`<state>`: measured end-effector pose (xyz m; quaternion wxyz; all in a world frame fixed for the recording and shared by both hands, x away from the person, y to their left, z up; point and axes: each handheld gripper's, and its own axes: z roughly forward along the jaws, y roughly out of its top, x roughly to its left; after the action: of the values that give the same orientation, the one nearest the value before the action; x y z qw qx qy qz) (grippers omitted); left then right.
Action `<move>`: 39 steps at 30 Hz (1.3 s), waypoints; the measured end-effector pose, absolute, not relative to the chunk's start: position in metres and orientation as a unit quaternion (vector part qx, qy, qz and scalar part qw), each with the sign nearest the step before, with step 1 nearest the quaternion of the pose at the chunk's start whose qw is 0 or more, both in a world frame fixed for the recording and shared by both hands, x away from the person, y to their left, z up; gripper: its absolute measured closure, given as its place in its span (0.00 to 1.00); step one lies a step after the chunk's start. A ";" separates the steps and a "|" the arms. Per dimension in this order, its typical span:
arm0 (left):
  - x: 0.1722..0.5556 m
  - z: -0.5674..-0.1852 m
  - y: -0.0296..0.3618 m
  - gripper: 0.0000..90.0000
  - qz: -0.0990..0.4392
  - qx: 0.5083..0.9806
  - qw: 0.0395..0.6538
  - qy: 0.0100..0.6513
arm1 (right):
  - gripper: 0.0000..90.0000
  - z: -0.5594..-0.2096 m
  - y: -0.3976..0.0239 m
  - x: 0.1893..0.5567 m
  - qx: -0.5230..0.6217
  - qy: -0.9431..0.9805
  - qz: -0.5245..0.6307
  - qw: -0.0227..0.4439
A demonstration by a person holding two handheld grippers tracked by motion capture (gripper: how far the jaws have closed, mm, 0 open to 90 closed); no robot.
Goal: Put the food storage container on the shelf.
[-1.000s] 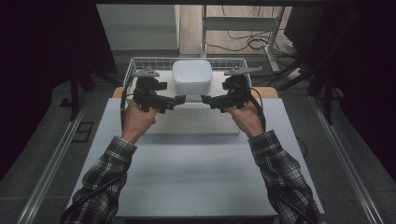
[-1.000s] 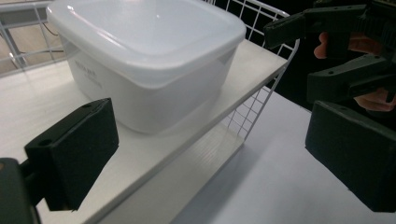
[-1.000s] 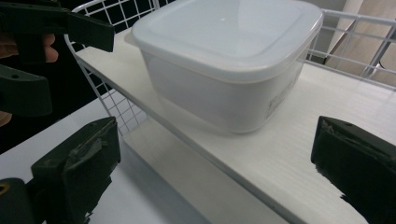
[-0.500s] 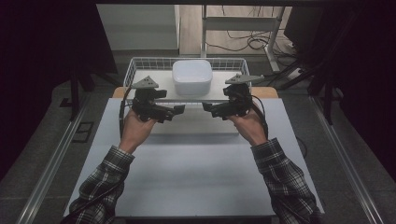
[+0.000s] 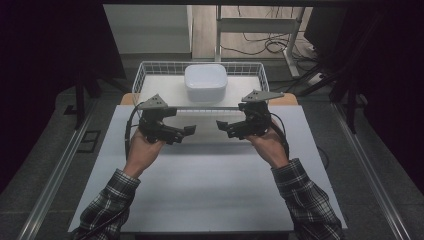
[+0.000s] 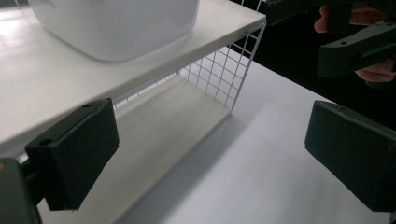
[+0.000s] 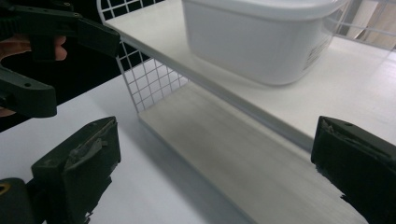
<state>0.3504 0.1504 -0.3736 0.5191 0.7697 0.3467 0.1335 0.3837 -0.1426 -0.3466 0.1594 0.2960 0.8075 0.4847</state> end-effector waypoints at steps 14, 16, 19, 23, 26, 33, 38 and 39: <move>0.326 -0.396 0.155 0.03 0.133 0.770 0.517 0.350 | 0.00 -0.366 -0.152 0.361 0.289 0.812 0.481 0.161; 0.323 -0.398 0.156 0.03 0.133 0.770 0.517 0.350 | 0.00 -0.367 -0.154 0.358 0.288 0.812 0.482 0.162; 0.318 -0.403 0.157 0.04 0.130 0.768 0.520 0.350 | 0.00 -0.370 -0.156 0.353 0.284 0.813 0.481 0.165; 0.312 -0.409 0.158 0.04 0.128 0.768 0.519 0.352 | 0.00 -0.375 -0.159 0.346 0.283 0.814 0.479 0.166; 0.307 -0.416 0.159 0.04 0.127 0.769 0.518 0.354 | 0.00 -0.381 -0.162 0.342 0.283 0.815 0.477 0.168; 0.299 -0.428 0.160 0.04 0.123 0.767 0.517 0.359 | 0.00 -0.394 -0.167 0.335 0.290 0.814 0.474 0.171; 0.295 -0.436 0.159 0.04 0.120 0.767 0.517 0.361 | 0.00 -0.401 -0.169 0.332 0.292 0.814 0.473 0.170; 0.295 -0.438 0.159 0.04 0.119 0.766 0.517 0.362 | 0.00 -0.403 -0.170 0.331 0.292 0.814 0.473 0.169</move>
<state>0.2946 0.1592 -0.4377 0.5175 0.7663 0.3616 0.1192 0.3308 -0.1695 -0.4029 0.1694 0.2922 0.8137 0.4731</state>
